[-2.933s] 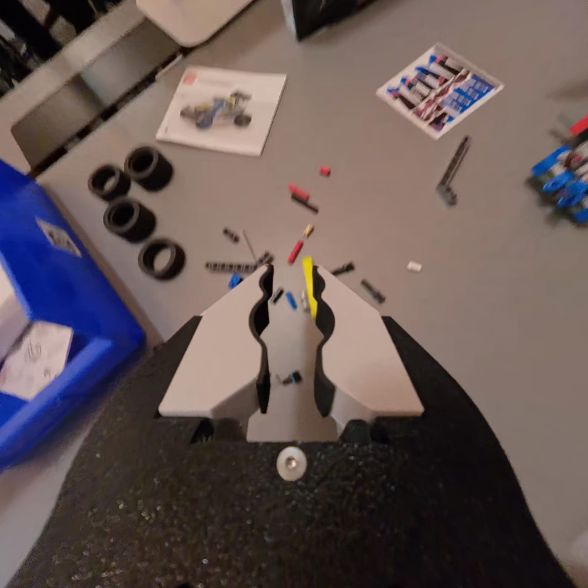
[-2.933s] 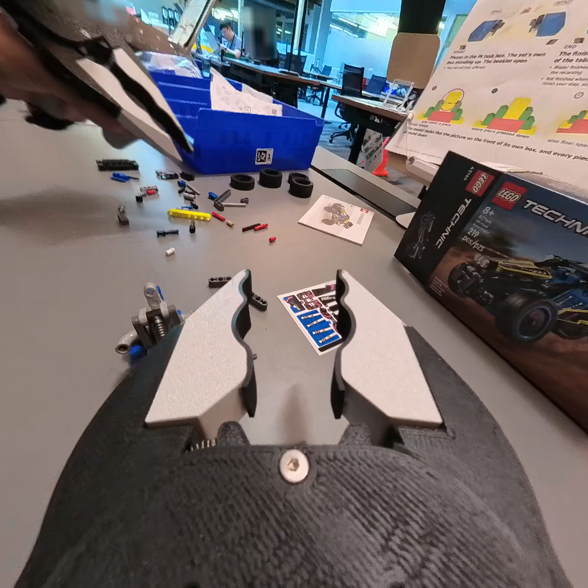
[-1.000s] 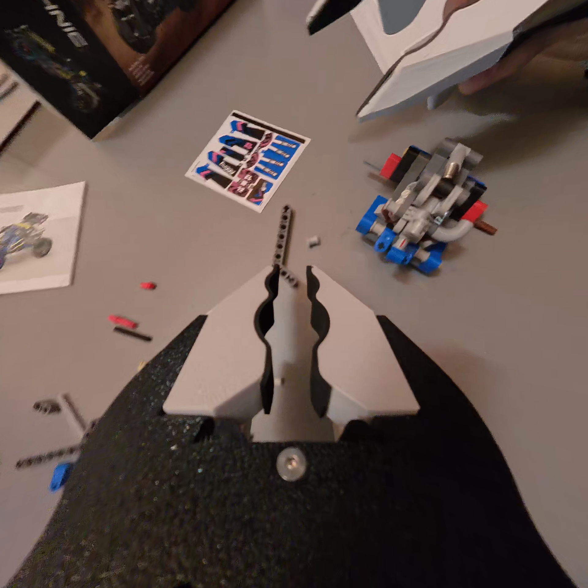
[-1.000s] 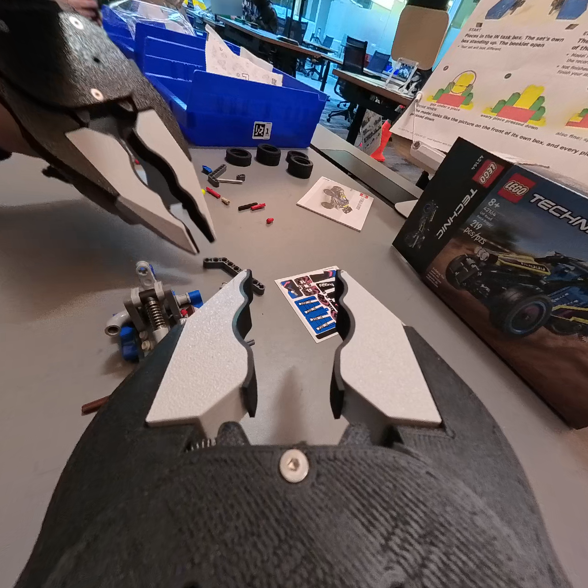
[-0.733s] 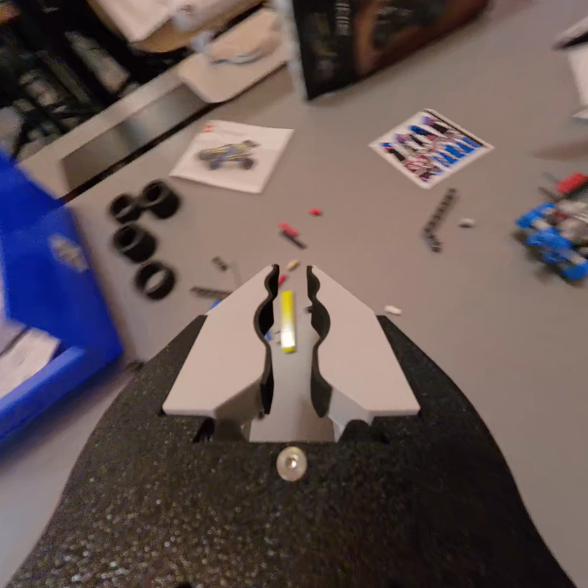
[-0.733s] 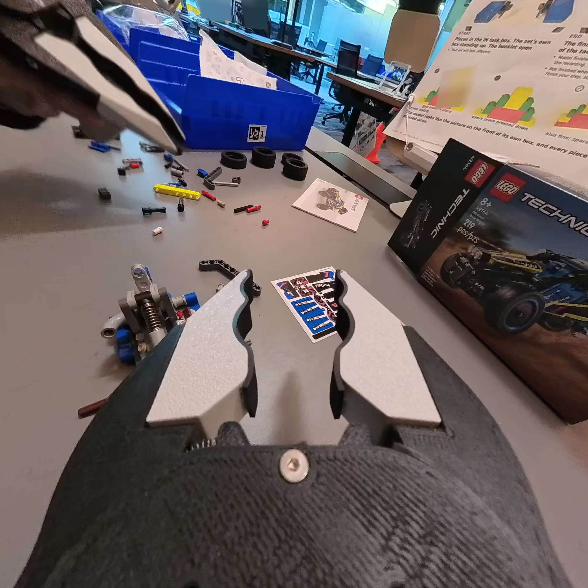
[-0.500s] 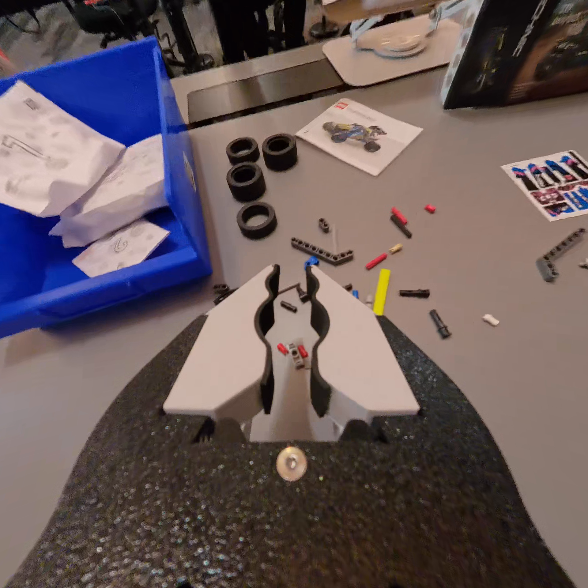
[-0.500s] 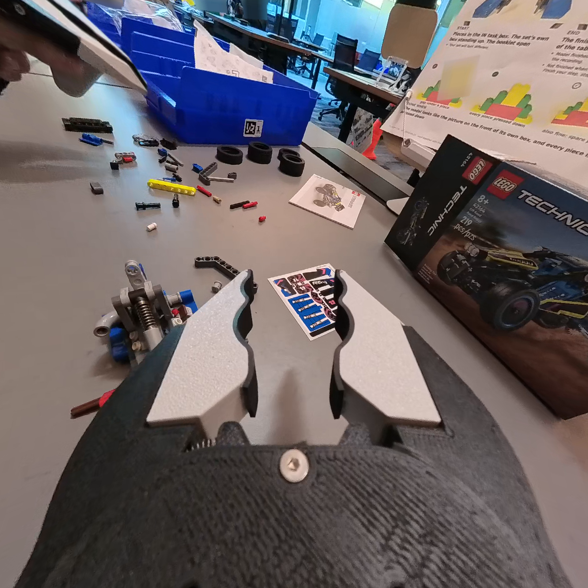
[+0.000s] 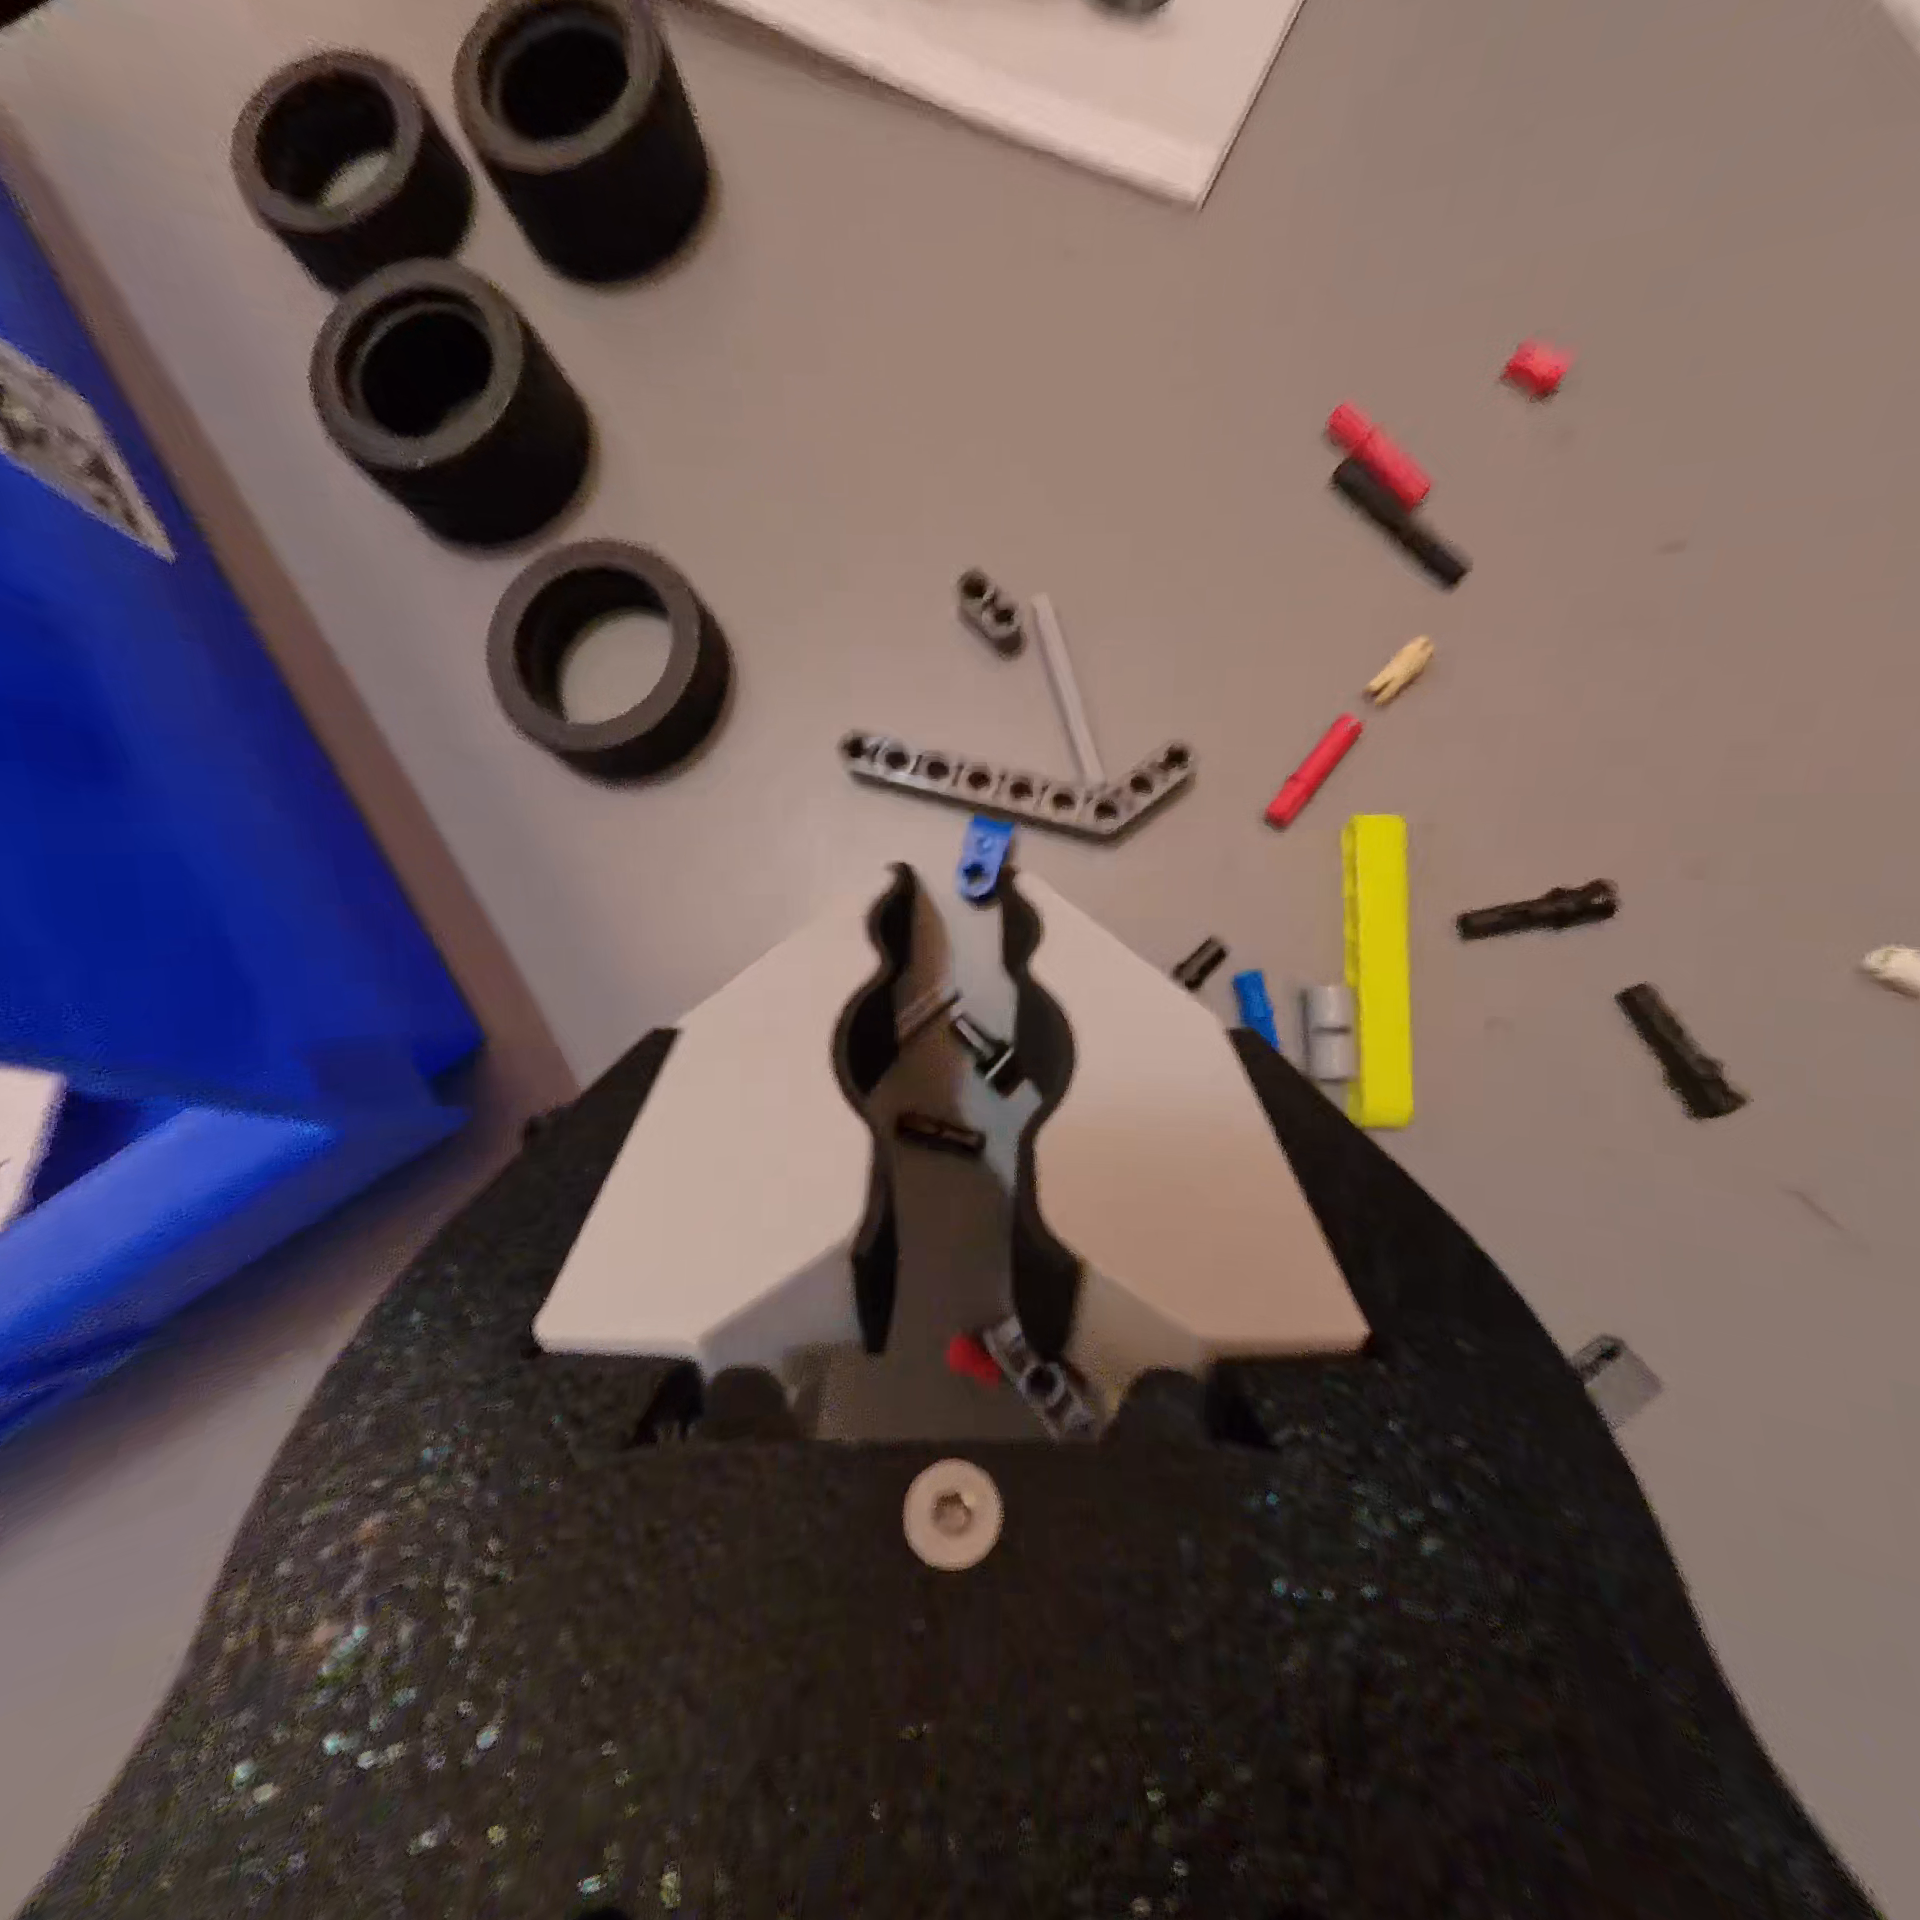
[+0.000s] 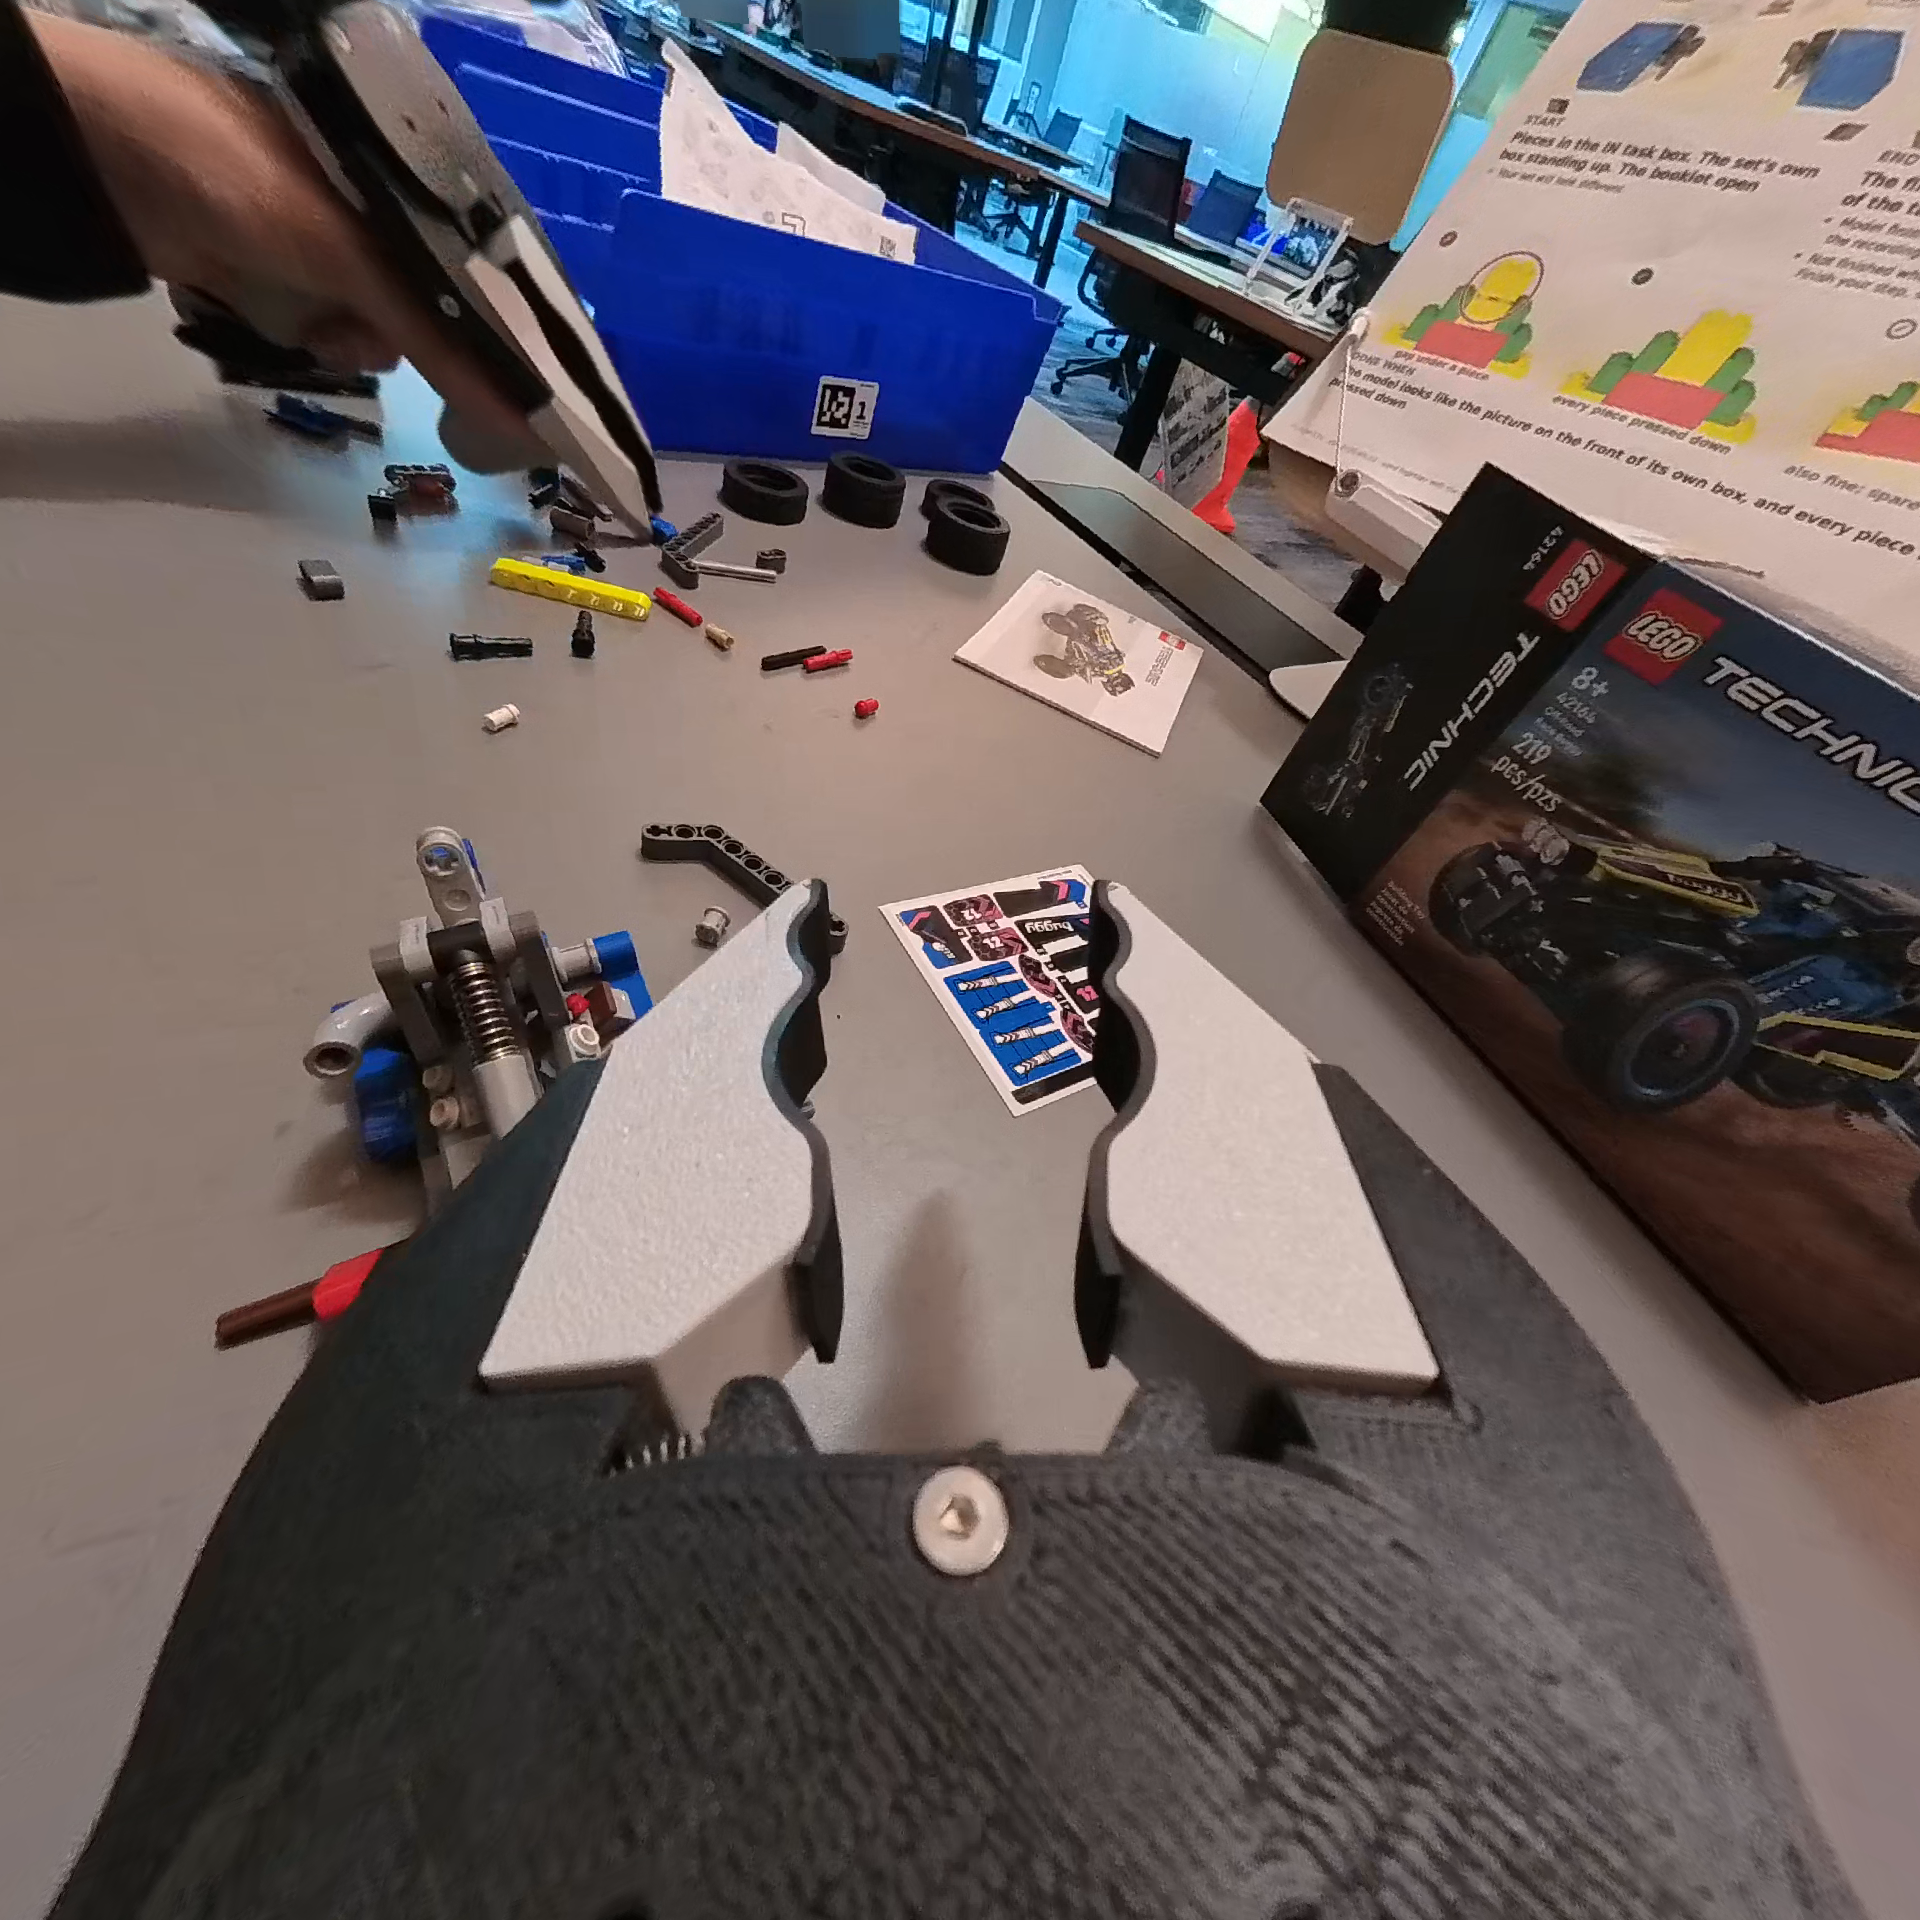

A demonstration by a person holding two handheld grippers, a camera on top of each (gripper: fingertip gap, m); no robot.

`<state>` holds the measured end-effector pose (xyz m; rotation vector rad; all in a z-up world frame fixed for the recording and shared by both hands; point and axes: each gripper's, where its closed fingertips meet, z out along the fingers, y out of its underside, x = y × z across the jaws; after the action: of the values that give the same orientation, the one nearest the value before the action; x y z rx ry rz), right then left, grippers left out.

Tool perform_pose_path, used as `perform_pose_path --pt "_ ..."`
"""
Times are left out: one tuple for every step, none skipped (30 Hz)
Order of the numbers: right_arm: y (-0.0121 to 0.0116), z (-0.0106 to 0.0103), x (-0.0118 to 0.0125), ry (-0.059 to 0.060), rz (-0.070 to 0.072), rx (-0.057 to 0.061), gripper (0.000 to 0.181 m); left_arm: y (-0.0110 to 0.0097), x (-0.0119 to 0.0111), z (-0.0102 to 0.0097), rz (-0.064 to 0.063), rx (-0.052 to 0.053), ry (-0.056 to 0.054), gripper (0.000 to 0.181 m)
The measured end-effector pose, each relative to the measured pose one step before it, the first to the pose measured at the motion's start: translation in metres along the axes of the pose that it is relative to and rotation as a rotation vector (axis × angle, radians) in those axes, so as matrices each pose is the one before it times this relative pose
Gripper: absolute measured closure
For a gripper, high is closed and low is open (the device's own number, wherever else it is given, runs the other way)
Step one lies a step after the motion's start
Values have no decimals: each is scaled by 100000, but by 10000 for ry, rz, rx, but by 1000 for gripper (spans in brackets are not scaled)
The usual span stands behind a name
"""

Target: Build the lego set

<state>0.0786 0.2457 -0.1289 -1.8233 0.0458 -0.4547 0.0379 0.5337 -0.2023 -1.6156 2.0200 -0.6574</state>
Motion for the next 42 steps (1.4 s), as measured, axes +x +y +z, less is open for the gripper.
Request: perform_pose_path --pt "5 6 23 5 2 0 133 -268 309 56 -63 207 188 177" --pt "4 -1 20 5 11 2 133 0 -96 -68 -42 26 -122 177" --pt "-6 -11 31 6 7 5 133 200 -335 -273 -19 -124 -346 177" --pt "6 -6 25 9 0 0 133 23 -168 -537 53 -52 -354 177" --pt "26 6 17 9 -2 -12 133 -402 218 -756 119 177 -225 177" --pt "22 23 -5 -4 -4 -14 133 -766 682 -912 48 334 -71 177" --pt "31 25 -20 -3 -14 -28 133 -1161 1224 -898 -11 465 106 177" --pt "56 42 -33 -6 -17 -45 133 -1439 2051 -662 104 565 438 177" --pt "73 48 -24 1 -21 -54 133 -1360 2814 -272 324 506 785 177" --pt "61 42 -53 -16 -24 -53 133 -1024 2925 205 449 292 825 177" --pt "42 37 -65 -27 -21 -36 133 -606 2465 595 415 46 604 177" --pt "10 23 -49 -18 -10 -12 133 -272 1919 847 357 -104 389 177" --pt "-20 -6 -23 -7 -3 5 133 -88 1567 945 303 -132 291 177" --pt "-14 -30 34 14 -2 13 133 -49 1416 976 217 -73 324 177" --pt "-15 -40 58 28 11 19 133 10 1382 953 153 -61 435 177" --pt "-42 -59 61 22 29 34 133 102 1081 879 93 -81 367 177" --pt "-90 -49 43 9 38 55 133 308 586 764 65 -194 155 177" --pt "-114 -54 8 -8 31 71 133 464 286 617 81 -294 39 177" --pt "-152 -59 -8 -15 21 90 133 504 389 500 118 -325 142 177" --pt "-142 -38 8 -4 21 86 133 368 308 376 85 -255 100 177" --pt "-68 -13 23 10 27 38 134 161 4 264 29 -117 -98 177" --pt "14 -1 11 -4 20 -12 134 -49 -16 169 1 26 -107 177" --pt "18 22 -17 -15 9 -17 134 -111 119 107 -28 71 -5 176" --pt "-45 12 -45 -16 -6 10 134 -80 84 68 -46 50 -1 176" --pt "-63 0 -46 -8 -27 21 134 5 37 -6 -26 -2 -17 176" --pt "-23 -5 -18 3 -21 2 134 48 43 -38 1 -38 1 176" --pt "23 0 7 1 0 -8 134 41 24 -51 5 -51 -1 175" --pt "4 -16 12 -1 19 -3 134 31 7 -58 13 -48 -19 171" --pt "-37 -32 36 10 25 20 134 3 65 -70 44 -32 15 167" --pt "-79 -39 21 11 19 40 134 -50 37 -158 69 19 -10 166" --pt "-61 -25 18 11 10 30 134 -138 -117 -244 38 97 -104 166" --pt "-1 -16 -5 4 -7 0 134 -208 -160 -316 -21 150 -102 166" --pt "24 -9 -7 7 -24 -26 134 -227 -88 -378 -72 170 -25 166" --pt "5 -7 6 14 -24 -10 134 -243 -120 -430 -92 199 -25 166" --pt "-40 -10 -8 3 3 15 134 -226 -219 -492 -66 203 -84 166" --pt "-40 -5 -8 -6 29 21 134 -176 -396 -569 -54 198 -187 166" --pt "-32 -20 25 9 32 21 134 -84 -570 -633 -91 163 -267 166" --pt "-18 -31 55 21 30 13 134 98 -775 -672 -161 82 -345 166" --pt "-15 -28 78 33 35 12 135 236 -971 -703 -227 24 -413 166" --pt "-19 -34 82 33 33 17 135 283 -1094 -728 -278 32 -422 166" --pt "-10 -20 45 15 26 12 135 300 -1237 -736 -317 56 -444 166" --pt "6 -10 35 17 18 2 135 311 -1409 -760 -339 60 -492 166"
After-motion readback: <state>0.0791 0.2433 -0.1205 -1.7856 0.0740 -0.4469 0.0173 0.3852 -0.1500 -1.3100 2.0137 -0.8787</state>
